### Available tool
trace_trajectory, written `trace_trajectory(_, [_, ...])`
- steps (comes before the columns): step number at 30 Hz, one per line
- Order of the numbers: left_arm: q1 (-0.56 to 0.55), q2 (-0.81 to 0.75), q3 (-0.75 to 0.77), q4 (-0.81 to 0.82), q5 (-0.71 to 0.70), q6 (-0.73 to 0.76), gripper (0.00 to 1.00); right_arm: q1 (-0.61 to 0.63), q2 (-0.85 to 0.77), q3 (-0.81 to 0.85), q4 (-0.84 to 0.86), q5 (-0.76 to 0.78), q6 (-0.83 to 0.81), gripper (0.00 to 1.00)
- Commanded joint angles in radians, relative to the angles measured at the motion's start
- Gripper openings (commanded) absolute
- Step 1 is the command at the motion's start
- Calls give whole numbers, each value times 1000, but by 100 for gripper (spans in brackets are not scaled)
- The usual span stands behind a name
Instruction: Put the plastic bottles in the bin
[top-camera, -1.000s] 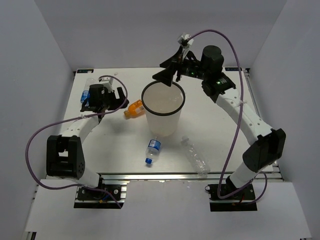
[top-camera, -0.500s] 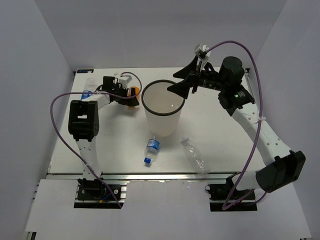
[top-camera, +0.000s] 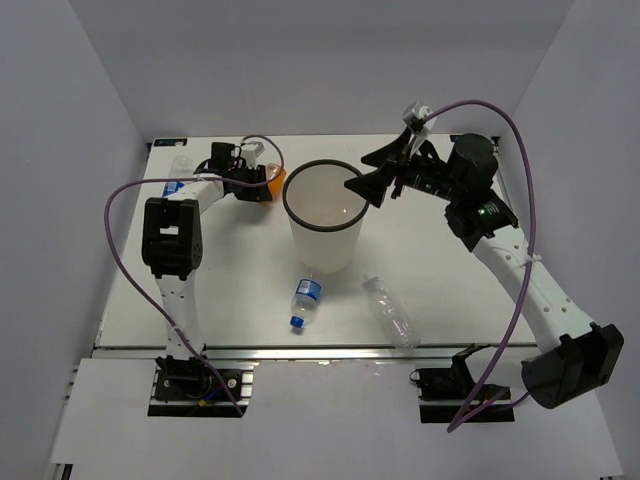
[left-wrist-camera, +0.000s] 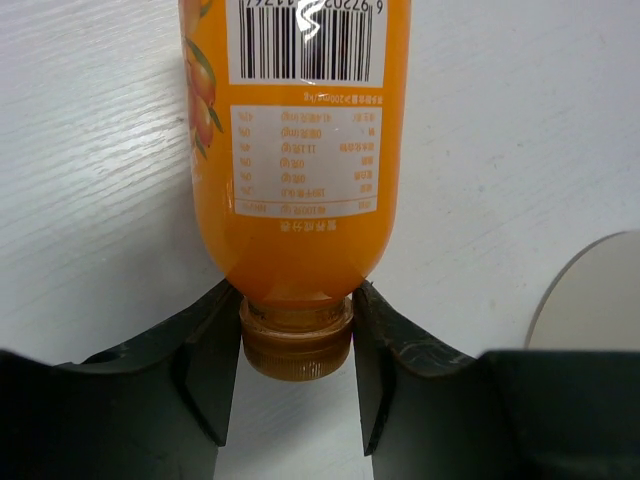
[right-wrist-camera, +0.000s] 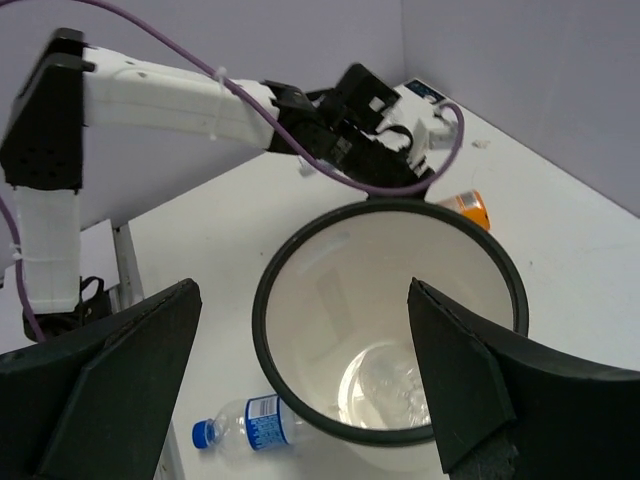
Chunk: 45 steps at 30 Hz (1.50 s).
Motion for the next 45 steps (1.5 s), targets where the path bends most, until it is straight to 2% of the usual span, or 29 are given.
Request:
trace_trajectory(1, [0,-102,16,-14,-59,-53,0,-7,-64,-62,41,80,10,89])
trace_trajectory(6, [0,-324,1,40,-174,-184,0,-9,-214,-223,50,243,32,89])
trace_trajectory(9, [0,-445,22,54,-182,-304,0,-9,-320,-358,27,460,65,89])
trace_trajectory(11, [-4,-504,10,63,-191,-365,0,-9,-402,-450,-72,569,158,89])
trace_trajectory(13, [-27,-591,-31,75,-143,-379,0,-9,-482,-519,-179,672,200,89])
trace_trajectory(14, [-79,-623,-53,83,-154,-378,0,-9,-510,-577,-203,703,217,89])
trace_trajectory(16, [-159,-700,-104,86,-225,-331,0,-9,-565,-614,-250,711,210,89])
trace_trajectory(17, [-243,-717,-107,59,-245,-314,0,-10,-579,-636,-301,702,196,89])
trace_trajectory(19, [-302,-766,-151,56,-224,-274,0,-9,-601,-653,-335,607,179,89])
trace_trajectory(21, [-354,-809,-212,88,-199,-269,5,-9,-601,-685,-361,535,156,89])
trace_trajectory(22, [-371,-858,-299,112,-199,-271,7,-10,-595,-702,-360,521,145,89])
trace_trajectory(25, [-429,-929,-413,152,-250,-283,16,-9,-550,-769,-321,483,118,89])
trace_trajectory(26, [-448,-938,-427,151,-259,-284,24,-9,-532,-778,-312,481,116,89])
trace_trajectory(29, [-480,-950,-443,142,-248,-268,41,-9,-452,-794,-277,486,119,89])
trace_trajectory(30, [-486,-947,-435,126,-245,-251,53,-9,-435,-795,-269,486,116,89])
trace_trajectory(32, [-495,-940,-418,111,-247,-235,58,-9,-392,-794,-266,489,99,89])
trace_trajectory(34, [-495,-924,-388,94,-265,-225,94,-9,-366,-792,-261,498,93,89])
trace_trajectory(35, [-495,-912,-359,82,-276,-220,98,-7,-360,-798,-255,499,94,89])
trace_trajectory(43, [-495,-849,-185,17,-403,-218,98,16,-288,-811,-215,464,87,89])
trace_trajectory(45, [-495,-848,-171,-1,-573,-234,98,39,-253,-818,-186,478,99,89])
